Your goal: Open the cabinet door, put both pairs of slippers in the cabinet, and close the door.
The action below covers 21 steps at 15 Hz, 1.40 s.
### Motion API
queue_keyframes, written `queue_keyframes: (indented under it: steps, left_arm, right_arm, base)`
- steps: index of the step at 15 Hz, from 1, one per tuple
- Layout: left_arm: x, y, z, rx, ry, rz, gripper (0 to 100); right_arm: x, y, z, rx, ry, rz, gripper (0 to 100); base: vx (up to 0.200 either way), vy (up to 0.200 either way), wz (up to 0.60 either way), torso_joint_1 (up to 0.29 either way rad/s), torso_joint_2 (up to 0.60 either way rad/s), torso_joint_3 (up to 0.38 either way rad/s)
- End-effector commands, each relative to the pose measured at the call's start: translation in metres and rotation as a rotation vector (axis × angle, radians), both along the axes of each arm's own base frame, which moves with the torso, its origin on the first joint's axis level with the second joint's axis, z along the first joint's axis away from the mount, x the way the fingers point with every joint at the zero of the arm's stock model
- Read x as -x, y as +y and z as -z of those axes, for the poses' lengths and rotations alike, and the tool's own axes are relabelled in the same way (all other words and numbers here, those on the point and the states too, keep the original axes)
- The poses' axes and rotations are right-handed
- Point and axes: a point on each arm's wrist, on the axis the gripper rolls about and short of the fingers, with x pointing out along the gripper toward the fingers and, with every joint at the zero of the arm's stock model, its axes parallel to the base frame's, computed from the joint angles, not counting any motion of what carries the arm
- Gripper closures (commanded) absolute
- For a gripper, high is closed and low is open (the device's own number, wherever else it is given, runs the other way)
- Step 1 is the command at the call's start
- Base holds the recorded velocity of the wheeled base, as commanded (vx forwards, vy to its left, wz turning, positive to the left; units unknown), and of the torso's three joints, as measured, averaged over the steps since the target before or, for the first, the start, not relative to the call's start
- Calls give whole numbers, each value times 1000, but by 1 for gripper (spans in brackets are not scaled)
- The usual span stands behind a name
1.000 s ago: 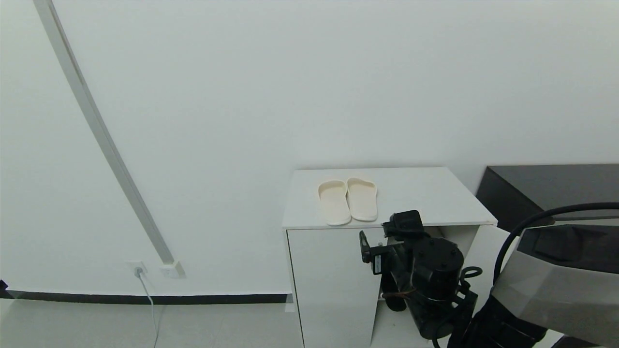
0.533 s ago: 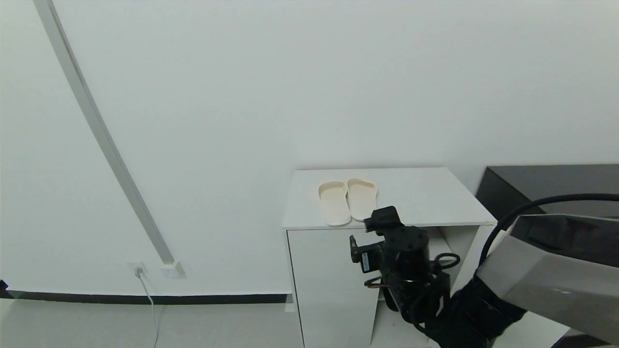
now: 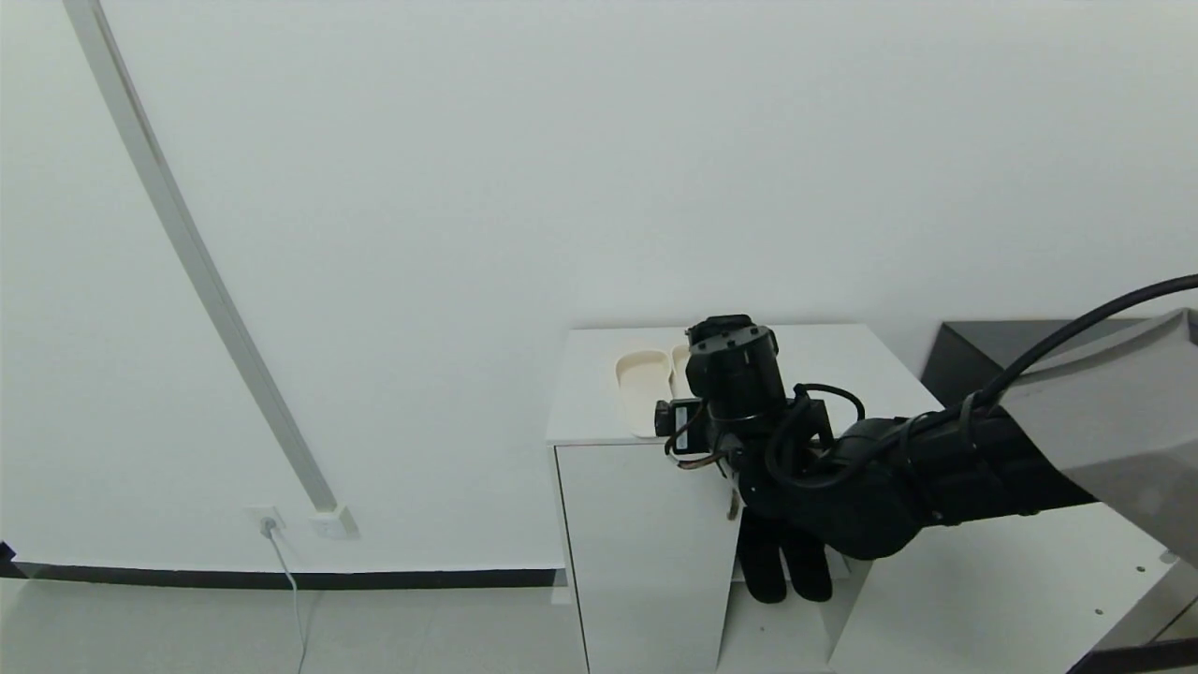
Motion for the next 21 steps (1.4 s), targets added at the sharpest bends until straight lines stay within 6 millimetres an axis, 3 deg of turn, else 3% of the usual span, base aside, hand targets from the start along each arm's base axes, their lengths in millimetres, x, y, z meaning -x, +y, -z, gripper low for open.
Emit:
queue_keyframes:
  steps: [1, 11, 17, 21]
  left_arm:
    - [0, 0, 0, 0, 0, 0, 100]
    - [0, 0, 0, 0, 1, 0, 100]
    - [0, 0, 0, 3, 0, -1, 100]
    - [0, 0, 0, 3, 0, -1, 100]
  right_arm:
    - [3, 0, -10, -26, -12, -2, 0]
    - [4, 6, 23, -6, 63, -29, 0]
    - [-6, 18, 54, -8, 47, -40, 0]
    - [-31, 23, 70, -4, 37, -15, 0]
  base:
    - [0, 0, 0, 0, 0, 0]
    - [200, 0, 0, 6, 0, 0]
    - [0, 0, 0, 0, 0, 0]
    - [0, 0, 0, 0, 0, 0]
